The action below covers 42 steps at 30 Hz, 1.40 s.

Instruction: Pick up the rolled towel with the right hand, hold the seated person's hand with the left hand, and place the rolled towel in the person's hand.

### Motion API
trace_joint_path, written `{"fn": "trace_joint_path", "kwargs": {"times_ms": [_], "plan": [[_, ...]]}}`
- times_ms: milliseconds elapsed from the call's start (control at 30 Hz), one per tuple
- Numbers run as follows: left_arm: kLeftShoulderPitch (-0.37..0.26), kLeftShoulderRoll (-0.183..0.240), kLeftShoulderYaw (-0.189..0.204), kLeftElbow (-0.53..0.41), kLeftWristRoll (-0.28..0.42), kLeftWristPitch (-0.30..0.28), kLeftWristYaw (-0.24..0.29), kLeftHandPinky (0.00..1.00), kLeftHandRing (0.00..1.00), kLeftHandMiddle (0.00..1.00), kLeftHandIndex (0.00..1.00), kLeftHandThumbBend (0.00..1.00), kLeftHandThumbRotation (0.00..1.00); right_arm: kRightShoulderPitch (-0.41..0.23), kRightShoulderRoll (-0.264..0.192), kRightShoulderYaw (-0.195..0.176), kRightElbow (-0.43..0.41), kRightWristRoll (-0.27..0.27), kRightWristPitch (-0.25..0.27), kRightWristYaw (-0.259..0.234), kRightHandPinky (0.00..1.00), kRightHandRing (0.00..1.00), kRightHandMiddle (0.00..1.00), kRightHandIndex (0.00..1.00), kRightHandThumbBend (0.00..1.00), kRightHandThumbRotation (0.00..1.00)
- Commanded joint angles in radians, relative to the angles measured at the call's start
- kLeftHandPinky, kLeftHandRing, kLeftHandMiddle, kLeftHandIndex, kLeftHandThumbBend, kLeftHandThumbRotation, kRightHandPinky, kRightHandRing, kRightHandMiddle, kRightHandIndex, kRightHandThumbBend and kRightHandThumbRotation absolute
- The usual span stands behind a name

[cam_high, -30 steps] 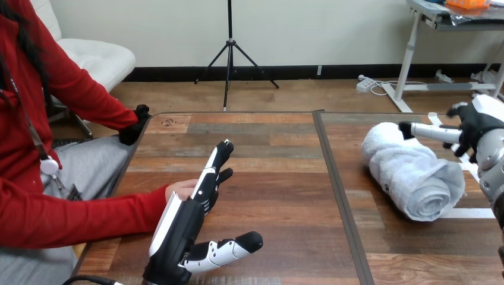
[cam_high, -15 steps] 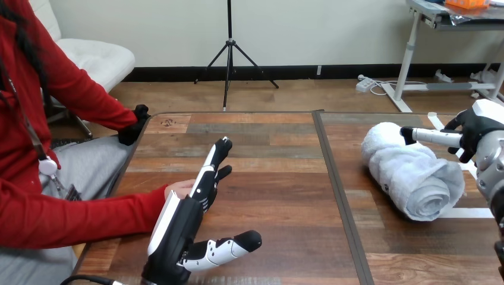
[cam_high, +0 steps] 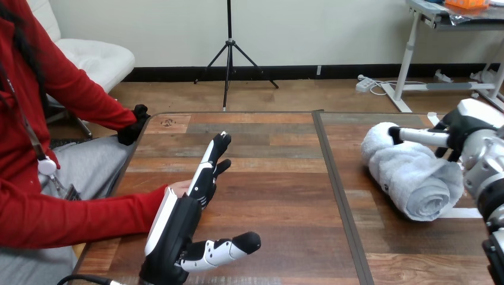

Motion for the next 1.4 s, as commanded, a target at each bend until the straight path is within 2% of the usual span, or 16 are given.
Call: {"fn": "trace_joint_path", "kwargs": {"times_ms": [0, 133, 400, 667, 733, 1000, 1167, 1367], "plan": [[-0.004, 0.018, 0.013, -0.051, -0.008, -0.030, 0.005, 0.95, 1.00, 1.00, 1.00, 1.00, 0.63, -0.065, 0.018, 0.007, 0.008, 0.003, 0.003, -0.032, 0.36, 0.47, 0.54, 0.67, 1.00, 0.80], [0.005, 0.023, 0.021, -0.060, 0.007, -0.037, 0.012, 0.95, 1.00, 1.00, 1.00, 1.00, 0.64, -0.055, 0.025, 0.007, 0.010, 0.004, 0.011, -0.036, 0.38, 0.51, 0.59, 0.71, 1.00, 0.80], [0.023, 0.026, 0.036, -0.081, 0.030, -0.043, 0.027, 0.94, 1.00, 1.00, 1.00, 1.00, 0.66, -0.037, 0.038, 0.002, 0.014, 0.009, 0.020, -0.050, 0.39, 0.54, 0.62, 0.77, 1.00, 0.80], [0.041, 0.026, 0.038, -0.105, 0.033, -0.046, 0.032, 0.93, 1.00, 1.00, 1.00, 1.00, 0.67, -0.024, 0.050, 0.012, 0.016, 0.003, 0.027, -0.051, 0.57, 0.70, 0.74, 0.86, 1.00, 0.79], [0.045, 0.027, 0.040, -0.111, 0.036, -0.047, 0.033, 0.93, 1.00, 1.00, 1.00, 1.00, 0.67, -0.022, 0.052, 0.013, 0.017, 0.003, 0.029, -0.051, 0.65, 0.76, 0.80, 0.90, 1.00, 0.79], [0.066, 0.029, 0.031, -0.141, 0.016, -0.037, 0.028, 0.93, 1.00, 1.00, 1.00, 1.00, 0.66, -0.003, 0.066, 0.009, 0.019, 0.009, 0.034, -0.058, 0.79, 0.86, 0.88, 0.95, 1.00, 0.77], [0.079, 0.033, 0.026, -0.160, 0.008, -0.035, 0.025, 0.93, 1.00, 1.00, 1.00, 1.00, 0.67, 0.007, 0.073, 0.004, 0.020, 0.015, 0.035, -0.064, 0.81, 0.86, 0.89, 0.96, 1.00, 0.77], [0.095, 0.039, 0.021, -0.179, -0.003, -0.036, 0.020, 0.93, 1.00, 1.00, 1.00, 1.00, 0.67, 0.024, 0.084, -0.013, 0.023, 0.034, 0.029, -0.070, 0.77, 0.86, 0.89, 0.96, 1.00, 0.76]]}}
